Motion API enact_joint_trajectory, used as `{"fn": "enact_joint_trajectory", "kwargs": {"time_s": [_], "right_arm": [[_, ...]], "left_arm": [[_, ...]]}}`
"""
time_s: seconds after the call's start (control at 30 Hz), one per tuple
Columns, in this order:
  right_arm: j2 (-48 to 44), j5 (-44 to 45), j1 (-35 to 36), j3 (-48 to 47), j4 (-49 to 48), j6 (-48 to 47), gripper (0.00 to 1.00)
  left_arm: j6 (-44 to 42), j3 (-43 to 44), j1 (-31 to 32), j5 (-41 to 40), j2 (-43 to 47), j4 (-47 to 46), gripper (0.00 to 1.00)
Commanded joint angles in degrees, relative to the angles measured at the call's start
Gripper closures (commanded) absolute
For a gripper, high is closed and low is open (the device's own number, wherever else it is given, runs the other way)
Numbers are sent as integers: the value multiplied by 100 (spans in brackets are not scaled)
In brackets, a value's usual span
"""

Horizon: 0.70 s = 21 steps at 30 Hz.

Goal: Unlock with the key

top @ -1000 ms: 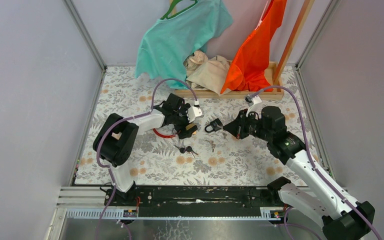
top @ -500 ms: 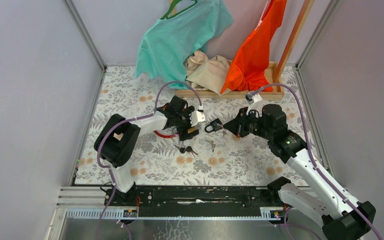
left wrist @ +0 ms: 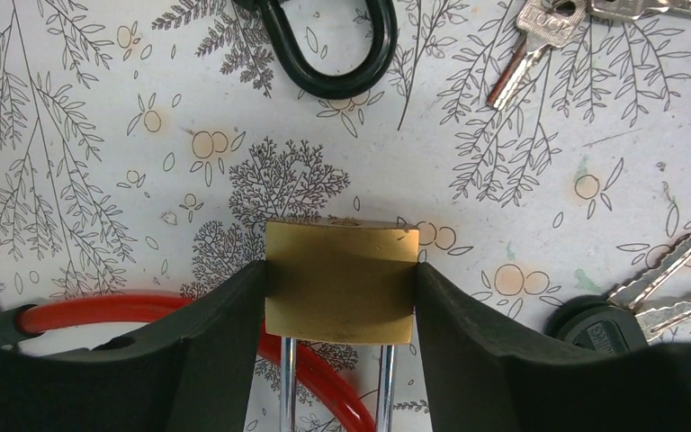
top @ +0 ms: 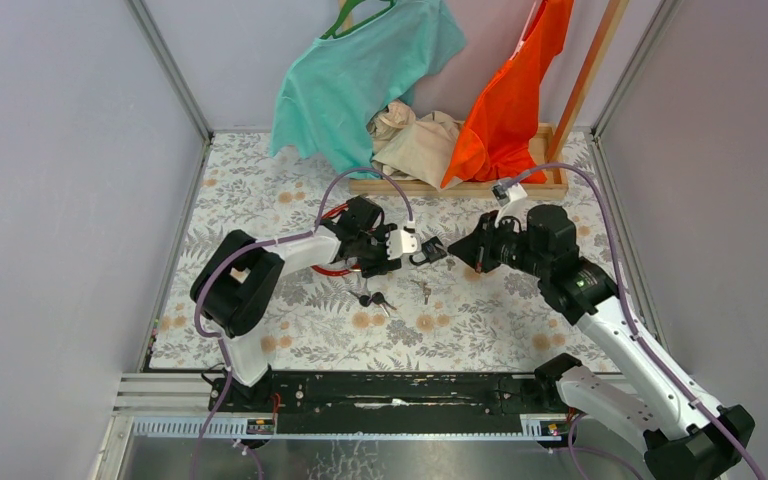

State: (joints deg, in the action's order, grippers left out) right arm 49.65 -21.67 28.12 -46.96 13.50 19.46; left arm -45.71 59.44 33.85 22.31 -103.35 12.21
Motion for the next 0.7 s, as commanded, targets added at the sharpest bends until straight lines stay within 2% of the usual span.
{"fn": "enact_joint_trajectory", "kwargs": {"time_s": [0.0,0.17,0.37,0.43,0.53,0.67], "right_arm": [[-76,92,-8,-394,11,-126,100],[-69,82,-9,-413,29,-110,100],[-63,54,-9,-408,21,-75,100],[-46,-14,-10,-426,14,-39,100],[31,-281,-10,-432,-72,37,100],[208,-727,-8,-427,-369,250,100]], "left_arm": [[-234,7,44,-120,-61,154,42],[-259,-111,41,-51,67,188,51],[-302,95,43,-40,400,467,78],[-350,352,39,-23,655,900,82],[-545,924,-2,-28,1019,2023,85],[-1271,1447,-77,72,1958,3424,89]]}}
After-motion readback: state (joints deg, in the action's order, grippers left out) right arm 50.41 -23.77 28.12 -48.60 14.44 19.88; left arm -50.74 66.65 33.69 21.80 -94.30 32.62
